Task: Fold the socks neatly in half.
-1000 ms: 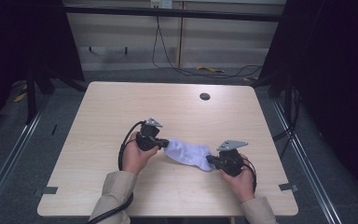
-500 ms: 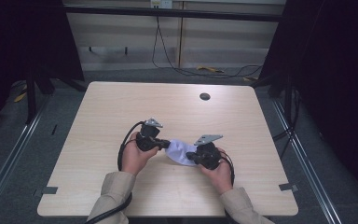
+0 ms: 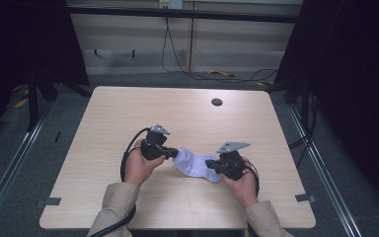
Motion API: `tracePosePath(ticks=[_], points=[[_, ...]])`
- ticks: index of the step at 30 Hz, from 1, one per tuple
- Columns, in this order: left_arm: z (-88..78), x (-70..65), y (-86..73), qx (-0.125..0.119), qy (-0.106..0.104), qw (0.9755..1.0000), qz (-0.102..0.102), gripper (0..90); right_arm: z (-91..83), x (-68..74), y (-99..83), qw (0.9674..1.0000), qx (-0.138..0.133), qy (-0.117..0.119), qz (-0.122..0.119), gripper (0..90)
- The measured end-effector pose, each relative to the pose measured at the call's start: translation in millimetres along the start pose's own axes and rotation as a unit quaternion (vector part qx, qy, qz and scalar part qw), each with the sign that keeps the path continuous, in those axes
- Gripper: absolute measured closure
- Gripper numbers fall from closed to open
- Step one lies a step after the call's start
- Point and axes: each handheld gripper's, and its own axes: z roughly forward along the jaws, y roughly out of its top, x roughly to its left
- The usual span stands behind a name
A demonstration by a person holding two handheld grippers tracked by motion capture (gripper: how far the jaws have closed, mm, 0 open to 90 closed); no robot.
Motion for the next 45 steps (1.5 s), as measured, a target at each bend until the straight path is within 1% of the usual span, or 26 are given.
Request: tracePosePath(ticks=[3, 4, 5, 6, 7, 8, 9, 12, 14, 16, 18, 20, 22, 25, 27, 35, 36, 39, 42, 43, 45], points=[[0.6, -3.2, 3.1, -0.001, -0.002, 1.0, 0.003, 88.1, -11.7, -7.9, -9.1, 0.9998, 0.003, -0.017, -0.001, 90.0], [0.6, -4.3, 4.3, 0.001, -0.002, 1.0, 0.003, 88.1, -15.1, -10.3, -12.8, 0.9999, 0.001, -0.017, 0.003, 90.0], [1.3, -5.1, 5.0, 0.003, -0.004, 1.0, 0.004, 88.1, -18.2, -12.5, -16.6, 0.9999, -0.001, -0.012, 0.012, 90.0], [1.1, -5.4, 5.9, 0.01, -0.004, 0.9999, 0.008, 88.1, -20.4, -13.8, -20.5, 0.9998, -0.002, -0.008, 0.016, 90.0], [2.4, -6.7, 6.2, 0.006, -0.004, 1.0, 0.002, 88.1, -22.1, -14.3, -24.3, 0.9999, 0.002, -0.01, 0.012, 90.0], [2.6, -6.9, 7.1, 0.009, -0.006, 0.9999, 0.006, 88.1, -22.7, -14.7, -28.0, 0.9999, 0.006, -0.009, 0.012, 90.0], [3.3, -8.4, 8.1, 0.008, -0.005, 1.0, 0.003, 88.1, -23.2, -14.9, -31.1, 0.9998, 0.008, -0.012, 0.014, 90.0], [5.8, -13.2, 12.4, 0.009, -0.009, 0.9999, 0.006, 88.1, -23.3, -15.2, -37.6, 0.9996, 0.008, -0.015, 0.022, 90.0], [7.5, -16.3, 16.0, 0.014, -0.011, 0.9998, 0.012, 88.1, -20.9, -15.0, -39.2, 0.9995, 0.014, -0.016, 0.022, 90.0], [10.1, -20.8, 20.0, 0.014, -0.015, 0.9997, 0.011, 88.1, -18.7, -14.5, -39.9, 0.9995, 0.018, -0.017, 0.02, 90.0], [12.6, -24.4, 23.4, 0.016, -0.016, 0.9997, 0.013, 88.2, -17.9, -15.0, -39.6, 0.9996, 0.017, -0.015, 0.018, 90.0], [15.6, -28.7, 27.5, 0.018, -0.02, 0.9994, 0.02, 88.2, -17.7, -14.6, -39.3, 0.9996, 0.018, -0.017, 0.015, 90.0], [18.6, -33.2, 30.8, 0.019, -0.021, 0.9994, 0.021, 88.2, -17.8, -14.0, -39.4, 0.9996, 0.019, -0.017, 0.015, 90.0], [23.3, -37.9, 35.5, 0.023, -0.025, 0.999, 0.03, 88.2, -17.5, -13.7, -39.5, 0.9996, 0.019, -0.016, 0.015, 90.0], [27.7, -41.9, 38.6, 0.024, -0.027, 0.9988, 0.032, 88.2, -17.4, -13.8, -39.6, 0.9996, 0.019, -0.014, 0.016, 90.0], [44.8, -58.1, 51.1, 0.038, -0.039, 0.9971, 0.052, 88.2, -17.3, -14.0, -40.4, 0.9997, 0.016, -0.012, 0.015, 90.0], [47.2, -60.6, 51.8, 0.039, -0.04, 0.9972, 0.049, 88.2, -17.4, -14.0, -40.5, 0.9997, 0.015, -0.012, 0.015, 90.0], [53.3, -64.9, 53.9, 0.046, -0.046, 0.9962, 0.058, 88.2, -17.5, -13.8, -40.8, 0.9997, 0.016, -0.013, 0.013, 90.0], [59.0, -69.8, 55.1, 0.049, -0.051, 0.9956, 0.061, 88.1, -17.5, -13.4, -40.7, 0.9997, 0.015, -0.014, 0.01, 90.0], [61.0, -71.4, 55.8, 0.052, -0.05, 0.9951, 0.067, 88.1, -17.5, -13.4, -40.8, 0.9997, 0.015, -0.014, 0.01, 90.0], [64.0, -74.2, 56.8, 0.056, -0.053, 0.9946, 0.07, 88.1, -17.4, -13.5, -41.0, 0.9998, 0.015, -0.013, 0.011, 90.0]])
